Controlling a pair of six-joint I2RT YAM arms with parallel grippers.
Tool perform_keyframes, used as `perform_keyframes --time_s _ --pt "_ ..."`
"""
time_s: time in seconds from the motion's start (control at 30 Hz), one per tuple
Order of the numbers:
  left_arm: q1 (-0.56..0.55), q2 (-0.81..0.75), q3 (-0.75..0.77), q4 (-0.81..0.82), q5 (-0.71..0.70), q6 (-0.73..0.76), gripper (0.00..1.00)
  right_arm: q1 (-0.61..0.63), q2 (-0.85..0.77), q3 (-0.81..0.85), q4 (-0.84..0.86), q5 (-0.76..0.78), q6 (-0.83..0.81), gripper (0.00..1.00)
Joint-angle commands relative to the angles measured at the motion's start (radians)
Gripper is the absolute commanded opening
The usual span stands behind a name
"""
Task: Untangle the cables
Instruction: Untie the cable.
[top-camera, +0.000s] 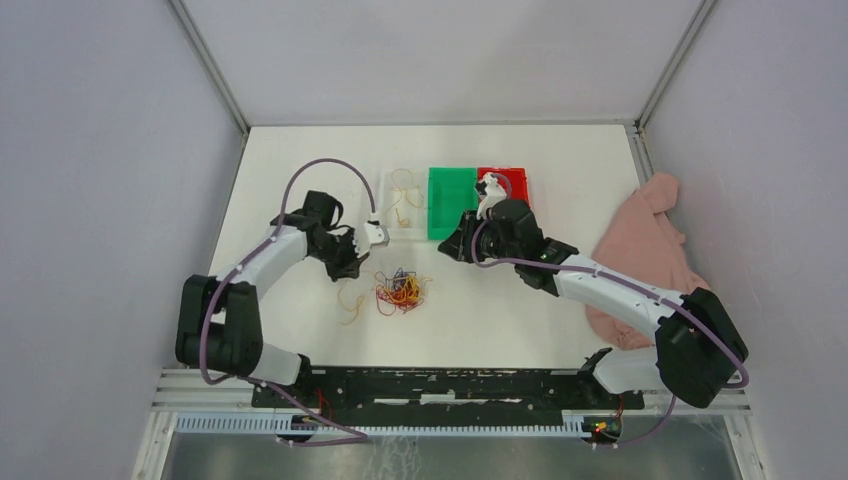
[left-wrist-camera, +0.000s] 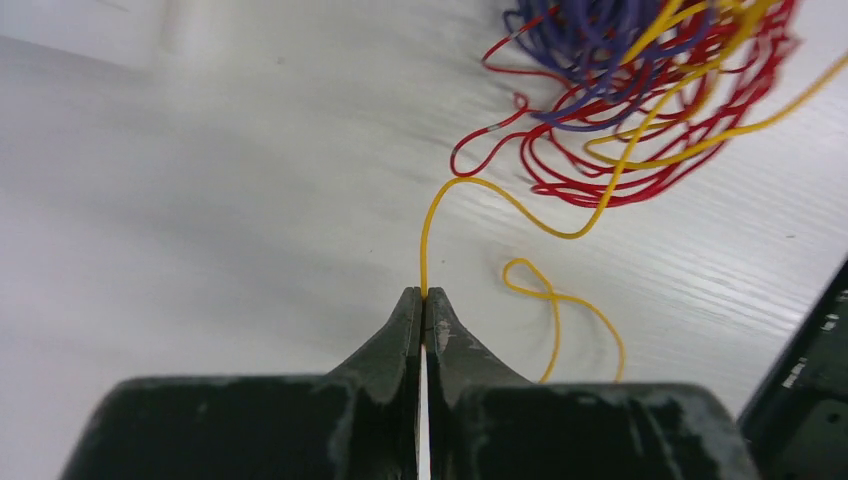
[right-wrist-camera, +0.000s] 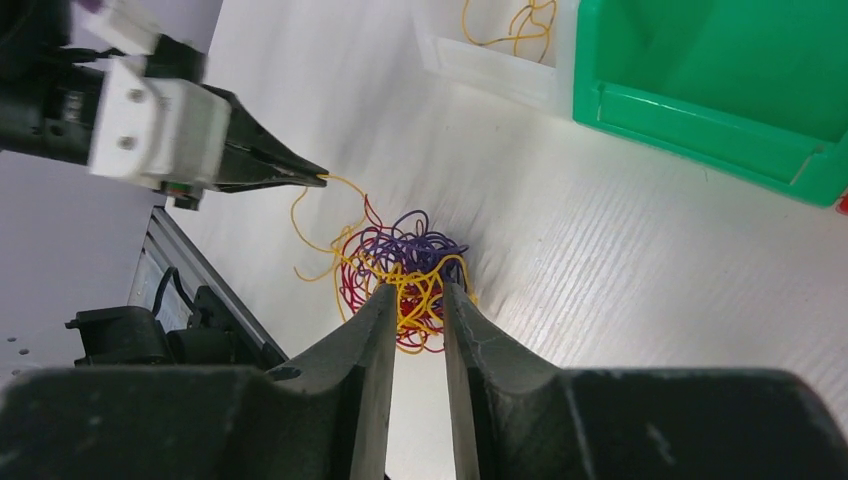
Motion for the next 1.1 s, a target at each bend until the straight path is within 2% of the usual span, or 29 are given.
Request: perform_keyframes --time_s 0.0,0.1,0.23,0.37,0.5,0.73,1.07 --pt "0.001 -0.141 0.140 -0.179 0.150 -0.054 0.03 0.006 0.009 0.056 0.065 -0.013 0.008 0.31" --pt "-0.006 -0.197 0.253 -0.242 0.188 -0.085 0.03 0.008 0.006 0.065 0.082 -0.020 0.009 0.36" --pt "-0.049 -0.259 0.369 -0.299 0.203 -0.116 0.03 0.027 -0.011 0.078 0.126 -0.038 -0.020 0.51" --pt "-0.126 -0.304 0.464 -0.320 0.196 -0.163 0.03 0.059 -0.032 0.114 0.163 -0.061 -0.080 0.63" --pt "-0.220 -0.326 0.550 -0.317 0.159 -0.207 0.03 0.107 -0.052 0.150 0.211 -0.093 -0.138 0.69" --pt "-0.278 -0.310 0.704 -0.286 0.122 -0.259 0.03 0.163 -0.050 0.177 0.243 -0.154 -0.164 0.71" --pt "-0.313 -0.273 0.903 -0.283 0.156 -0.288 0.03 0.178 0.032 0.240 0.205 -0.101 -0.148 0.64"
